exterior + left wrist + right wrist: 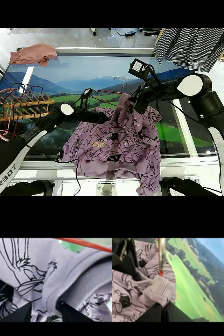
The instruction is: Fold the clothes and pants, and hang the long-sleeved shirts on hangers.
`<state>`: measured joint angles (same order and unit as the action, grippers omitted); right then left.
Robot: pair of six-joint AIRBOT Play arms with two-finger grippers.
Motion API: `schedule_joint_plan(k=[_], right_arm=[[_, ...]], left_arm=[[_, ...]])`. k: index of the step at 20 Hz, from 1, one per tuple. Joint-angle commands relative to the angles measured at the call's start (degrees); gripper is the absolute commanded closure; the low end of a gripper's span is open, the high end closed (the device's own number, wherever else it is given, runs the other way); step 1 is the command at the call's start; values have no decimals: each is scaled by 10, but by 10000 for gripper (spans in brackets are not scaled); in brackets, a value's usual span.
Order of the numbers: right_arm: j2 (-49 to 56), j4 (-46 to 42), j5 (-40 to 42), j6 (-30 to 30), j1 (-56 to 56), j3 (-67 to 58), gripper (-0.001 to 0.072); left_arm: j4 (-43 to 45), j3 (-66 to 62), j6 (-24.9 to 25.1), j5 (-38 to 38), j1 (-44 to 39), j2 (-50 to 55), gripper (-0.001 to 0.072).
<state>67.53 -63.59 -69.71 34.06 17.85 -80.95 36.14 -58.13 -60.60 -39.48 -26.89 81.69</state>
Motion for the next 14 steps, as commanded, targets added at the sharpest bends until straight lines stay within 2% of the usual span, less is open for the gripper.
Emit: schedule_joint_plan(k=[1, 3, 4, 8, 14], right_arm=[[0, 5, 1, 0, 0, 0, 683], [0, 5, 1, 0, 0, 0, 683], [0, 4, 1, 0, 0, 0, 683], [-1, -21, -23, 0, 0, -8, 684], [-13, -78, -89, -2, 0, -11, 683]], left_arm=[[-10, 0, 1, 6, -6, 10, 389], [-10, 0, 27, 7, -6, 10, 623], [-9, 0, 46, 7, -6, 10, 677], [37, 0, 49, 7, 21, -10, 679], [46, 0, 56, 7, 125, -89, 679]])
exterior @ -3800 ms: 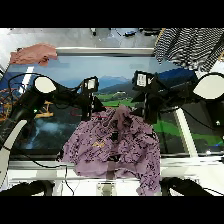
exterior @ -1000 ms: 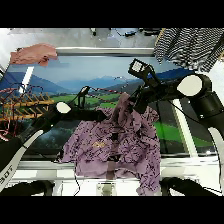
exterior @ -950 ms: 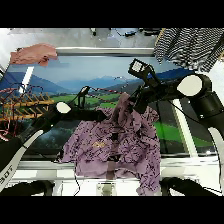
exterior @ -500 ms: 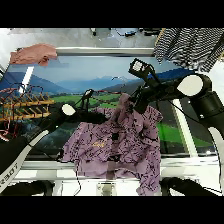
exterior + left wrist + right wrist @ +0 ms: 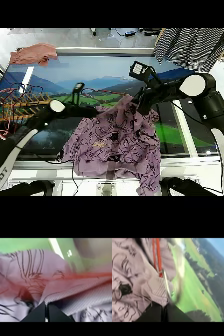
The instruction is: Fold the clothes and pants, and hang the long-sleeved shirts on hangers.
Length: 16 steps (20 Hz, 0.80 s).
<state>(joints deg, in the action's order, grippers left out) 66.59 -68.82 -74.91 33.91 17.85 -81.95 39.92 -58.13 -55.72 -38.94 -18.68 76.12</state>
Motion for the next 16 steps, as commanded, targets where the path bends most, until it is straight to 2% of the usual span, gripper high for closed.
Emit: schedule_joint_plan(k=[1, 7, 16], right_arm=[[-3, -26, -42, -1, 0, 0, 683], [-3, -69, -55, -5, 0, 24, 684], [-3, -113, -49, -5, 0, 63, 684]], left_arm=[[8, 0, 10, 2, 57, -47, 679], [8, 0, 35, 6, 100, -115, 679], [22, -42, 37, 1, 110, -153, 679]])
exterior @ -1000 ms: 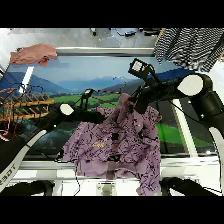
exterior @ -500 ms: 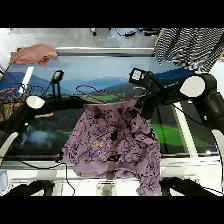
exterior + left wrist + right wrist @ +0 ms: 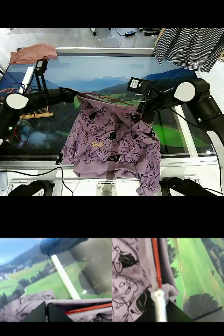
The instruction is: Fold the clothes and pants, and hang the long-sleeved shirts on hangers.
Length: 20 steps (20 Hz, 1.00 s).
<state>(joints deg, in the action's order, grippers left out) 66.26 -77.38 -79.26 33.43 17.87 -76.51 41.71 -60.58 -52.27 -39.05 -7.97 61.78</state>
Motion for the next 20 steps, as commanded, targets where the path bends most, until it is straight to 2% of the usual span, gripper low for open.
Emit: schedule_joint_plan(k=[1, 6, 12, 15, 20], right_arm=[[0, -31, -3, 0, 0, 9, 684], [0, -43, 4, 1, 0, 9, 684], [0, -17, 9, 2, 0, 8, 684], [-4, 25, 10, 2, 0, 8, 684], [-15, 29, 29, 18, 0, 8, 684]], left_arm=[[11, -25, 2, 0, 2, -10, 679], [29, -67, 3, -50, -12, -10, 679], [33, -87, 33, -35, -126, 7, 680], [33, -97, 33, -31, -176, 46, 679], [33, -152, 33, -31, -252, 109, 680]])
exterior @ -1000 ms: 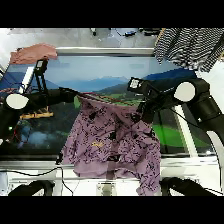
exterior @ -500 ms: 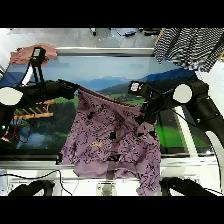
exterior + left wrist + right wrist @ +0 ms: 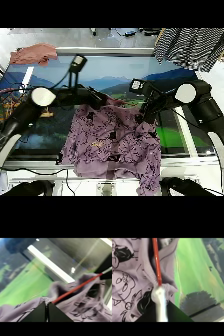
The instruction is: Fold the clothes and pants, and hang the long-sleeved shirts on hangers.
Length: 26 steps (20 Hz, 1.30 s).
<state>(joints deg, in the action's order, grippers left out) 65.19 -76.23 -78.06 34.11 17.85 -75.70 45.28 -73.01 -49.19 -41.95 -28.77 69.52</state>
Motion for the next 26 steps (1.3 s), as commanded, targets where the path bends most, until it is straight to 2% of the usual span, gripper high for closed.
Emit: schedule_joint_plan(k=[1, 6, 9, 10, 12, 15, 16, 17, 19, 20, 22, 24, 26], right_arm=[[-5, 18, 20, 13, 1, 0, 684], [-5, -37, 9, 26, 0, 0, 684], [-5, -10, 17, 30, 0, 0, 684], [-5, 11, 23, 30, 0, 0, 684], [-5, 46, 28, 35, 0, 0, 684], [-5, 55, 28, 62, 0, -2, 684], [-5, 50, 28, 68, 0, -5, 684], [-5, 35, 27, 76, 0, -12, 684], [-6, -13, 25, 87, 0, -26, 684], [-6, -30, 24, 87, 0, -33, 684], [-6, -42, 24, 87, 0, -41, 684], [-7, -44, 26, 85, 0, -42, 684], [-7, -43, 26, 85, 0, -42, 684]], left_arm=[[-3, -37, 2, -3, -60, 41, 679], [-4, -54, 1, -3, -81, 30, 679], [1, -64, 1, -7, -65, 3, 679], [14, -64, -10, -15, -60, 2, 679], [75, -64, -75, -36, -58, 10, 678], [83, -63, -91, -93, -58, 31, 677], [83, -63, -91, -106, -57, 37, 618], [83, -63, -93, -111, -54, 40, 478], [81, -64, -105, -109, -41, 30, 287], [81, -64, -105, -109, -31, 17, 263], [83, -64, -103, -108, -7, -22, 263], [83, -64, -68, -108, 28, -72, 264], [92, -64, -57, -111, 76, -116, 266]])
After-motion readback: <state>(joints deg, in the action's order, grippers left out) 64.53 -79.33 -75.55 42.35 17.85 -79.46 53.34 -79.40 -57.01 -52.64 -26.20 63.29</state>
